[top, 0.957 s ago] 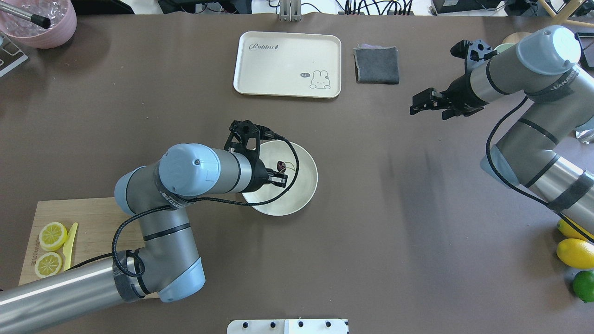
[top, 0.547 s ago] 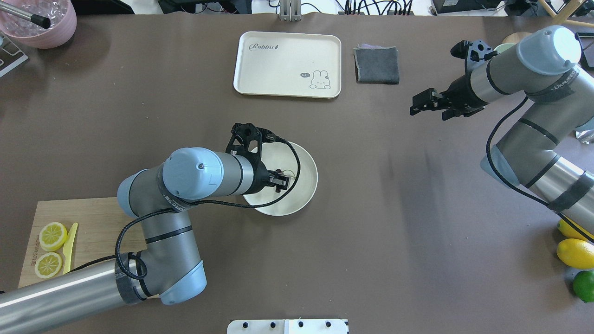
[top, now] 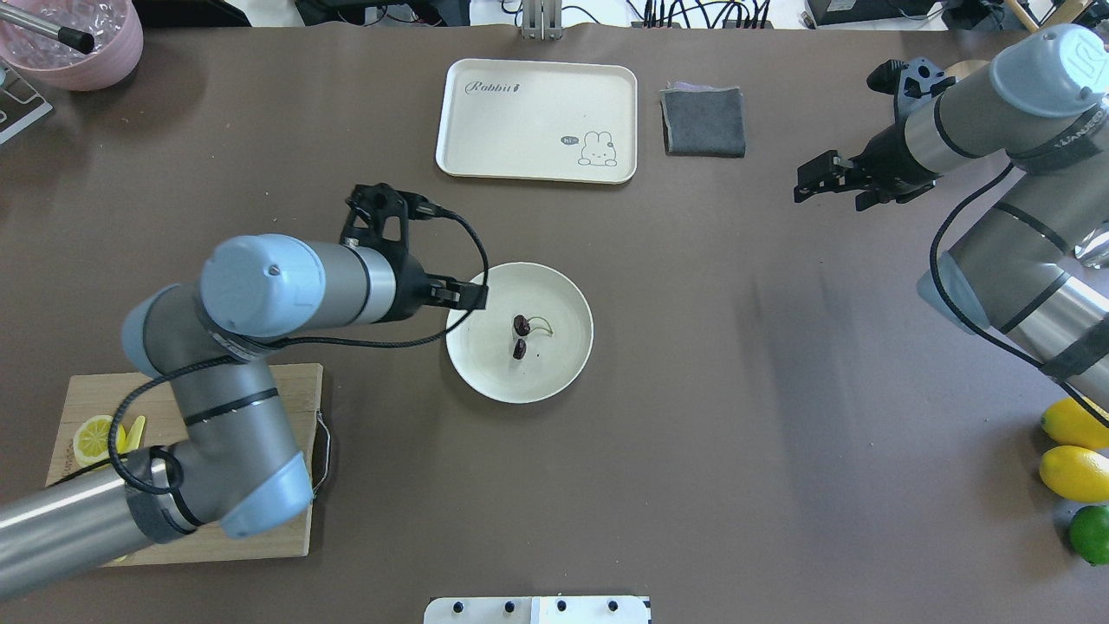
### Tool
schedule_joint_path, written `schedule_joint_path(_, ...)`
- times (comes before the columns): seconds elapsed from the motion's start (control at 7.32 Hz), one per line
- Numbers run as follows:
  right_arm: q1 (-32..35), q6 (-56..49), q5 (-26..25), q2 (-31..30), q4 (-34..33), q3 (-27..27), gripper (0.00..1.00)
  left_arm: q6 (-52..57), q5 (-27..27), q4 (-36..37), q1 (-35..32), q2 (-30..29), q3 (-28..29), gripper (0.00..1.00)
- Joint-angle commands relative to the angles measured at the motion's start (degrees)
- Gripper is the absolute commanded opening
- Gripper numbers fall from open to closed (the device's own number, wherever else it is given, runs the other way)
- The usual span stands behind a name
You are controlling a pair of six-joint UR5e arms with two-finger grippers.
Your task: Place red cherry on plate
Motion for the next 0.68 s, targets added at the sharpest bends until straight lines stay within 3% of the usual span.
schedule_joint_path(0.0,5.75,-15.38,0.13,-2.16,-9.65,0.15,1.00,1.76,-3.38,-0.53,-11.02,7.24,-1.87,0.97)
schedule_joint_path(0.27,13.13,-28.05,2.92,-5.94,-13.69,0.06,1.00,3.62,-3.39,-5.61,-16.66,14.10,-2.58,0.98)
schedule_joint_path(0.55,19.20,-38.59,3.73,-9.90,-15.30,-1.07,1.00,3.79,-3.13,-6.43,-19.04,15.70,1.09,0.98)
